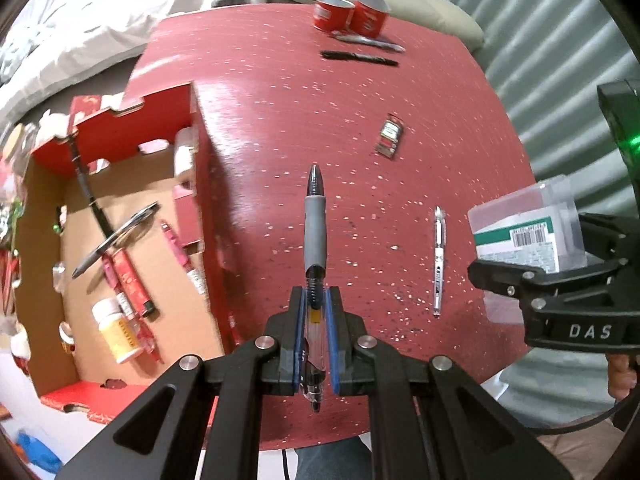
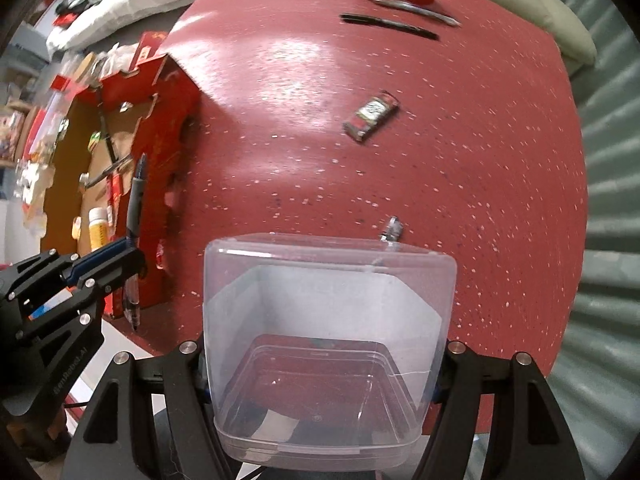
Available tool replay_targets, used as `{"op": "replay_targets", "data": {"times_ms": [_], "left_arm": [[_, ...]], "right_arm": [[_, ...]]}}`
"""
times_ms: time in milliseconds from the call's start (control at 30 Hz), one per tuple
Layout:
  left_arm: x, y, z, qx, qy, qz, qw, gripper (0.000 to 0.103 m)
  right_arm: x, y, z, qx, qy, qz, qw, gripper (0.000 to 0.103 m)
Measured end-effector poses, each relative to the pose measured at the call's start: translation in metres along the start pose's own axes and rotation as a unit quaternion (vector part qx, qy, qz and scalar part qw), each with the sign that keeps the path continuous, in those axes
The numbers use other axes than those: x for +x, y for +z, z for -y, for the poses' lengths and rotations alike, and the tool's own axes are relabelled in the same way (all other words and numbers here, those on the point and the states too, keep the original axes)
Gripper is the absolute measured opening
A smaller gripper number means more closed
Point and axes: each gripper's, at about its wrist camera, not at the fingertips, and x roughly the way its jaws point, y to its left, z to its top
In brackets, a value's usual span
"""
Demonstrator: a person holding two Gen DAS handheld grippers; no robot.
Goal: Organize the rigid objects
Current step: 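Carry the grey-grip pen and clear plastic box over the cardboard box with both grippers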
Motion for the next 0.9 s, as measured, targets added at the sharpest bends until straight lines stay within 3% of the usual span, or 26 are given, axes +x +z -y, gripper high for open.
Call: {"op": "replay_targets", "data": {"times_ms": [433,700,900], "left_arm": [[-0.034,-0.011,-0.075,-0.116,0.018,0.051,0.9918,0.011],[-0.053,-0.03,-0.144,-0.213,0.061,0.074,0.9722,0.011],[-0.057,-0.045,-0.188,-0.261,0.091,0.066,0.9587,0.011]], "right_arm": [[-0.015,0.034,-0.069,-0.078,0.008,0.022,0.997,0.072],[-0.021,0.061,-0.134,-0.134,0.038,0.039,0.99,0.072],[-0.015,0.071,-0.182,-0.168,0.061,0.051,0.983,0.072]]}}
